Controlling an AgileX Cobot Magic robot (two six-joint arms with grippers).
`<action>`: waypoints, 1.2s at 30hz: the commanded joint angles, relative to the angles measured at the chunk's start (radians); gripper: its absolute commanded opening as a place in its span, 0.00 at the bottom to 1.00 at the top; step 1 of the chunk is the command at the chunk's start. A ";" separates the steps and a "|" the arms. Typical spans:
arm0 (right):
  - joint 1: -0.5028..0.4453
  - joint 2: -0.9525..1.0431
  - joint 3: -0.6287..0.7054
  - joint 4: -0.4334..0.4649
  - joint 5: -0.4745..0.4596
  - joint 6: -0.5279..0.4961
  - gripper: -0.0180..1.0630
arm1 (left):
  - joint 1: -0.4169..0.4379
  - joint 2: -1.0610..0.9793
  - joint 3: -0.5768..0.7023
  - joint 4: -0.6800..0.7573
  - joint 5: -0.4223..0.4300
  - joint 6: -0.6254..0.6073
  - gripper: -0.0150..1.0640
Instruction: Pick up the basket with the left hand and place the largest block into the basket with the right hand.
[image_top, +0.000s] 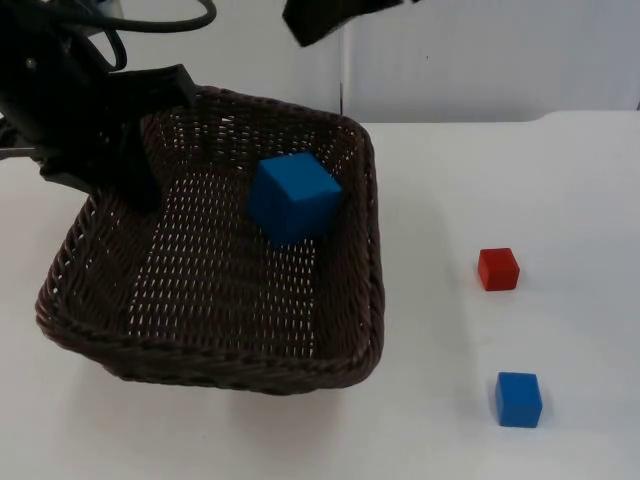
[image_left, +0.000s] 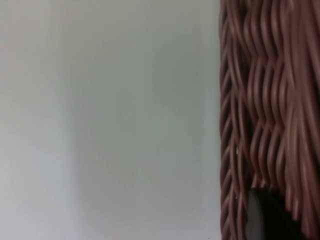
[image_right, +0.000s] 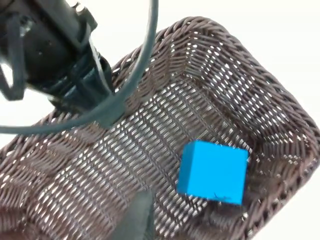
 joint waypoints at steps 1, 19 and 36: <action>0.005 -0.061 0.042 -0.011 0.000 0.014 0.88 | -0.006 -0.009 0.000 -0.029 -0.006 -0.005 0.01; 0.005 -0.316 0.341 -0.011 -0.081 0.070 0.88 | -0.006 -0.009 0.000 -0.043 -0.001 -0.007 0.01; 0.005 -0.316 0.341 -0.005 -0.078 0.082 0.88 | -0.006 -0.009 0.000 -0.062 -0.035 -0.007 0.01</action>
